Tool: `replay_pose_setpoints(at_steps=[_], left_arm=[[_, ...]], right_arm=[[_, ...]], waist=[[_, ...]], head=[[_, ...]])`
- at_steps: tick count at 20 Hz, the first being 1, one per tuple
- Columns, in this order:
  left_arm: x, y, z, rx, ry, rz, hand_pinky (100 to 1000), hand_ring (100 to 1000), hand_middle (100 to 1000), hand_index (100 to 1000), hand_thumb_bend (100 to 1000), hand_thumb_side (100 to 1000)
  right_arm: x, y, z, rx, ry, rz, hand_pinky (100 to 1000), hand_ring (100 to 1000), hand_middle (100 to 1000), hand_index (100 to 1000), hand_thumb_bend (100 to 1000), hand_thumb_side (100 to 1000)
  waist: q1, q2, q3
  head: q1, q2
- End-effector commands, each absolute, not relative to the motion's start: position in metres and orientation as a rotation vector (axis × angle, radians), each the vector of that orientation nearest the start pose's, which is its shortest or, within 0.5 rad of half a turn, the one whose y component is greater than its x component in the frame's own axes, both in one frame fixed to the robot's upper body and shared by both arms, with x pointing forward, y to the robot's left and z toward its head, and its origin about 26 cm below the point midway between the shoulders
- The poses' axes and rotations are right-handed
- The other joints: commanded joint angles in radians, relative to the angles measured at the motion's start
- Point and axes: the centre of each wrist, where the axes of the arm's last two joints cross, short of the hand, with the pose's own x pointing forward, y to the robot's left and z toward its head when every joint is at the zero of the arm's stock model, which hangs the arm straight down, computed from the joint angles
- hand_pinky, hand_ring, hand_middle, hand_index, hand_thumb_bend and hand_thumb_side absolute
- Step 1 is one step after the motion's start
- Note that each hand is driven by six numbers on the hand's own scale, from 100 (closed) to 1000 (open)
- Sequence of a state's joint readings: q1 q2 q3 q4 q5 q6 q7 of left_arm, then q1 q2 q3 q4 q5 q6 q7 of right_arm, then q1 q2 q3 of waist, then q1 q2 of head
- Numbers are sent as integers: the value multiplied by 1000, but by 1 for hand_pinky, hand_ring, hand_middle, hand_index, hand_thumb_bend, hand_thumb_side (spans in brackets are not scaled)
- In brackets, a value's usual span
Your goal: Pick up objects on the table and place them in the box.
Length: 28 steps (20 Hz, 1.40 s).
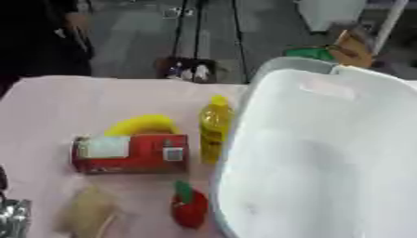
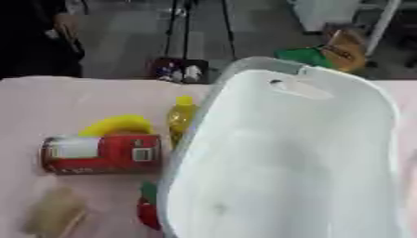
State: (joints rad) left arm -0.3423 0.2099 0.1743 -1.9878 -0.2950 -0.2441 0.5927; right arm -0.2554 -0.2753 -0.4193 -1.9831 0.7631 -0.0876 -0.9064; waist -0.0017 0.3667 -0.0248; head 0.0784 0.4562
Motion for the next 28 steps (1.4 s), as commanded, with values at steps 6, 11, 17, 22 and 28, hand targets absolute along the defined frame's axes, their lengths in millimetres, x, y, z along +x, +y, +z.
replay_pose_setpoints(at_steps=[6,11,17,22,28], left_arm=[[302,284,214,-981,3334,-542,623,662,649,706,237,943],[302,286,216,-1001,3329,-528,624,666,653,712,243,945],[308,271,238,-972,3319,-219,706,771,777,848,462,1000],[329,260,242,-1104,3332,221,791,862,861,957,509,1000],[354,261,235,-1361,3231,782,903,970,954,1000,543,1000]], right_arm=[[275,-363,211,2032,2499,620,702,534,553,697,100,699],[275,-363,211,2030,2500,619,702,534,553,697,100,699],[272,-368,212,2054,2479,562,703,534,552,696,100,700],[271,-369,212,2069,2472,546,703,534,553,696,100,701],[272,-368,210,2064,2486,545,703,534,553,696,100,701]], waist=[[-1,-15,1],[-1,-15,0],[37,-40,30],[44,-60,42],[41,-70,33]], head=[[5,-15],[7,-17],[-18,30],[-13,42],[-6,30]])
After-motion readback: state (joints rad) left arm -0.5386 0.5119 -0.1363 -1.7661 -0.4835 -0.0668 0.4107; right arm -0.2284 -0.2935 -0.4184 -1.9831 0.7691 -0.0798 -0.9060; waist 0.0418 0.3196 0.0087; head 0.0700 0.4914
